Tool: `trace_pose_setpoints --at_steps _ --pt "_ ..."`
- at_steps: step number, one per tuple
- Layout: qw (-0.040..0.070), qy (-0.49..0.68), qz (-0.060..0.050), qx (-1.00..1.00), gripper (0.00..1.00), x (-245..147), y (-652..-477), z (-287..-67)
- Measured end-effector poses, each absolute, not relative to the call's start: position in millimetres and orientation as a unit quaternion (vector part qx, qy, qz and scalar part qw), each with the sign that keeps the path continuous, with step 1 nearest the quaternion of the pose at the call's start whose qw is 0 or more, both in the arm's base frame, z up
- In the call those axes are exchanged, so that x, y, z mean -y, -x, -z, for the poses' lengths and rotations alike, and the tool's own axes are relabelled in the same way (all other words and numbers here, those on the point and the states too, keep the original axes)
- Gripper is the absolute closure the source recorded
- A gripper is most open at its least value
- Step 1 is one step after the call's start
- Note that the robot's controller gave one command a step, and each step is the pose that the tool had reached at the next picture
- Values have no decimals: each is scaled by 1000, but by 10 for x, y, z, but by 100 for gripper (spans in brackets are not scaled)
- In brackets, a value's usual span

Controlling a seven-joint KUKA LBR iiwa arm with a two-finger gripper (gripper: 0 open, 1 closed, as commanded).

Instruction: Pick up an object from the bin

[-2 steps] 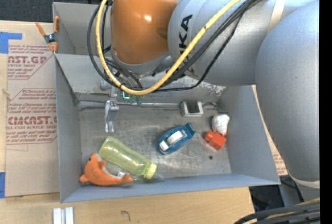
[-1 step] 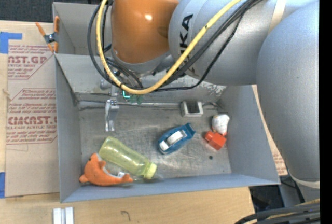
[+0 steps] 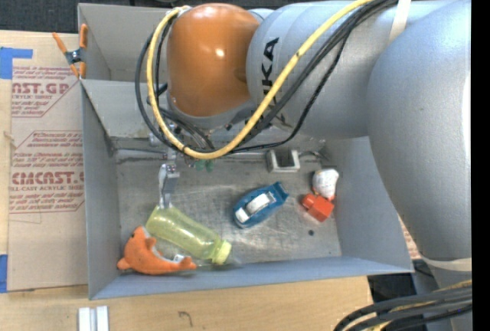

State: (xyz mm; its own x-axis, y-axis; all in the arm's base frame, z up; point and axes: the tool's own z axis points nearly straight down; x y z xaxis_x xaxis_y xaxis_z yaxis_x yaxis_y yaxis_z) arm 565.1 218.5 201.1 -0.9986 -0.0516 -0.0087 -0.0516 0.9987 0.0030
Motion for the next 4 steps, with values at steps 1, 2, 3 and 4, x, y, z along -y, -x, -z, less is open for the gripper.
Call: trace_pose_setpoints --at_steps 1,2,3,4 --pt "0 94 0 -996 0 -1963 -5213 -1643" --pt "0 119 1 -993 0 -2170 -5023 -1552" --pt "2 202 -1 -979 100 -2263 -5046 -717" --pt "2 202 -1 -979 100 -2262 -5047 -717"
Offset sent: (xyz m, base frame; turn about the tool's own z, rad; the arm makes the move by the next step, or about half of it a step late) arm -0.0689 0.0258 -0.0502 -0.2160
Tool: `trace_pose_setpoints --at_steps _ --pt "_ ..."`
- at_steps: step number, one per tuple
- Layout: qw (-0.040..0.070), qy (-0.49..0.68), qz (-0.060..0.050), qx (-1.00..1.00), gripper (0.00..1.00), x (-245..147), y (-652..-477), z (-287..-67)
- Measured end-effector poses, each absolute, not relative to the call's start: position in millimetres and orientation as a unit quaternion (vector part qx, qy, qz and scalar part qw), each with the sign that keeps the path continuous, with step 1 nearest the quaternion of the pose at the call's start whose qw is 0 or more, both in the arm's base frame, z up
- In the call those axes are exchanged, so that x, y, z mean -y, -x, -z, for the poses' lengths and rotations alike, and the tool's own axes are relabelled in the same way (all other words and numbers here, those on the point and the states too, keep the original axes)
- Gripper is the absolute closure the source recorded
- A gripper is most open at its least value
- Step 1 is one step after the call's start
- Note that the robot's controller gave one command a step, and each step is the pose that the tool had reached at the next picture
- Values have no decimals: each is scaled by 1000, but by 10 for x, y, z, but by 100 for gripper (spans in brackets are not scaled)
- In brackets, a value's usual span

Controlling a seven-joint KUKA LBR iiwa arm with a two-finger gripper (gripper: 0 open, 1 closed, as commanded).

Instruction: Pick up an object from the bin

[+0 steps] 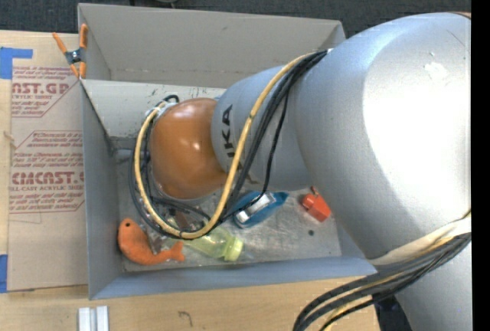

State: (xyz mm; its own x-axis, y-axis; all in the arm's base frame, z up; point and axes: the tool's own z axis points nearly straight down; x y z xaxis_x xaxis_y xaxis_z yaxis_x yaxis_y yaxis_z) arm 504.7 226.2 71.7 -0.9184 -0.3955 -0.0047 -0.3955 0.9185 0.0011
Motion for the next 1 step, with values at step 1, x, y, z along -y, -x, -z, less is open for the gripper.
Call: trace_pose_setpoints --at_steps 1 --pt "-4 193 0 -981 100 -2199 -4979 -1111"
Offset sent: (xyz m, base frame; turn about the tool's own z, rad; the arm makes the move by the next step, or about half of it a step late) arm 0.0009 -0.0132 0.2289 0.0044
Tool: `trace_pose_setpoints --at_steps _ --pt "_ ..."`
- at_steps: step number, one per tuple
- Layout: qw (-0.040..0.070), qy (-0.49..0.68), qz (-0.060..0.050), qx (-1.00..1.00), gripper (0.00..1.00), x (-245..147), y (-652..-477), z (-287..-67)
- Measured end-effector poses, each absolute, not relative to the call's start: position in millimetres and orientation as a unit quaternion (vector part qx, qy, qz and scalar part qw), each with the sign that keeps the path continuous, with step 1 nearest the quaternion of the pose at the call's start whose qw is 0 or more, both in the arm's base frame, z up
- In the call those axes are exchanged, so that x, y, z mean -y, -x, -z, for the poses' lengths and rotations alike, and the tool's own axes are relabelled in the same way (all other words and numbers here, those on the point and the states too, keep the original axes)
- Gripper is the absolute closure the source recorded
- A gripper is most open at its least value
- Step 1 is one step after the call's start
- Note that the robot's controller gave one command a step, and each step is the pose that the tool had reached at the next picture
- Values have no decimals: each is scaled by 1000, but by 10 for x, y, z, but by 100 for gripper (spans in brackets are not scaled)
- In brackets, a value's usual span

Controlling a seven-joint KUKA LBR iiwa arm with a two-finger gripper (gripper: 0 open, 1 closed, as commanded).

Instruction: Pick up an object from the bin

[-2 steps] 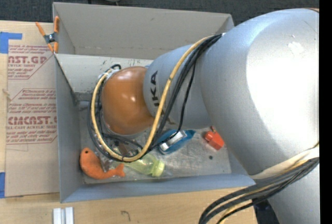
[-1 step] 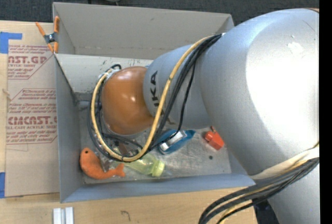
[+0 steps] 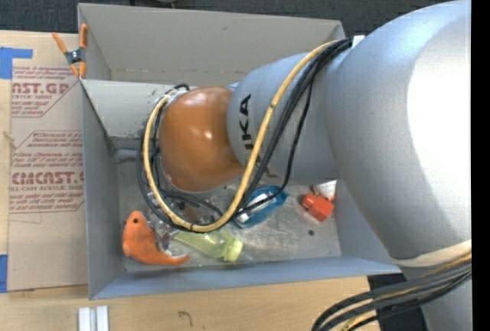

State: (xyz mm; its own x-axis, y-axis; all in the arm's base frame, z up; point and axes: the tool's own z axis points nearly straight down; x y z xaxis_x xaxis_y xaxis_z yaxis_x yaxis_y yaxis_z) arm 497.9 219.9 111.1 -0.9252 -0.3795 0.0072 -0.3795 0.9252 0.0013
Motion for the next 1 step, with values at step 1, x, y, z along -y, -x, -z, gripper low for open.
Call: trace_pose_setpoints --at_steps 1 --pt "1 -194 0 981 100 -2179 -5010 -1733"
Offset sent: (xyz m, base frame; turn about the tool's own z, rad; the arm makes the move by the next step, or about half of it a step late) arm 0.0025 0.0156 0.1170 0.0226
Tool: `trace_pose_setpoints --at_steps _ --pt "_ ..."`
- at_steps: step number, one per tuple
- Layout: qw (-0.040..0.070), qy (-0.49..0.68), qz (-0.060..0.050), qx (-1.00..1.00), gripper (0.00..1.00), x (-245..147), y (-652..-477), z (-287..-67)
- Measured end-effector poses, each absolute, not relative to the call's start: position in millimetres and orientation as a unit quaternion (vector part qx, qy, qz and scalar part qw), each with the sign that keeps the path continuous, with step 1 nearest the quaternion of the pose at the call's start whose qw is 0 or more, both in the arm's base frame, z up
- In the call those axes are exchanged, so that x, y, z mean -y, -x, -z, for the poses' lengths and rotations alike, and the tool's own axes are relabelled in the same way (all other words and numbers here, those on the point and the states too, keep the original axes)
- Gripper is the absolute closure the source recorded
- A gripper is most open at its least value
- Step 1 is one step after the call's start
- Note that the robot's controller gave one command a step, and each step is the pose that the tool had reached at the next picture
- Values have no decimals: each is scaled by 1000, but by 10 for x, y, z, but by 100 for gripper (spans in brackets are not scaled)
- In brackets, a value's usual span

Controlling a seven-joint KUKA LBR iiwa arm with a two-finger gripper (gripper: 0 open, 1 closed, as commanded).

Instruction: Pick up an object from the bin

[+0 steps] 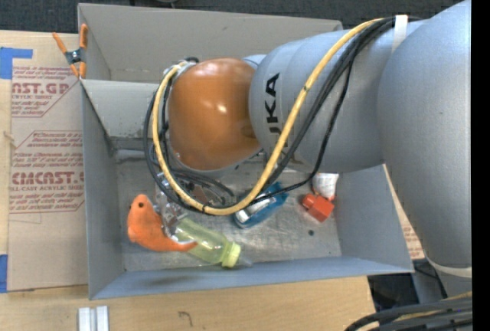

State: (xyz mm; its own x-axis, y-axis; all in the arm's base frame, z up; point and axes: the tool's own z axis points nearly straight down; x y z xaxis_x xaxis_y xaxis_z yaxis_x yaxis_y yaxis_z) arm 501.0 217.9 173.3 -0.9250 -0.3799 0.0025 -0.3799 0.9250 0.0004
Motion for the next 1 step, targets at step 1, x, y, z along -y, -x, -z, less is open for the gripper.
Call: trace_pose_setpoints --at_steps 1 --pt "-1 -183 1 983 100 -2363 -5007 -2280"
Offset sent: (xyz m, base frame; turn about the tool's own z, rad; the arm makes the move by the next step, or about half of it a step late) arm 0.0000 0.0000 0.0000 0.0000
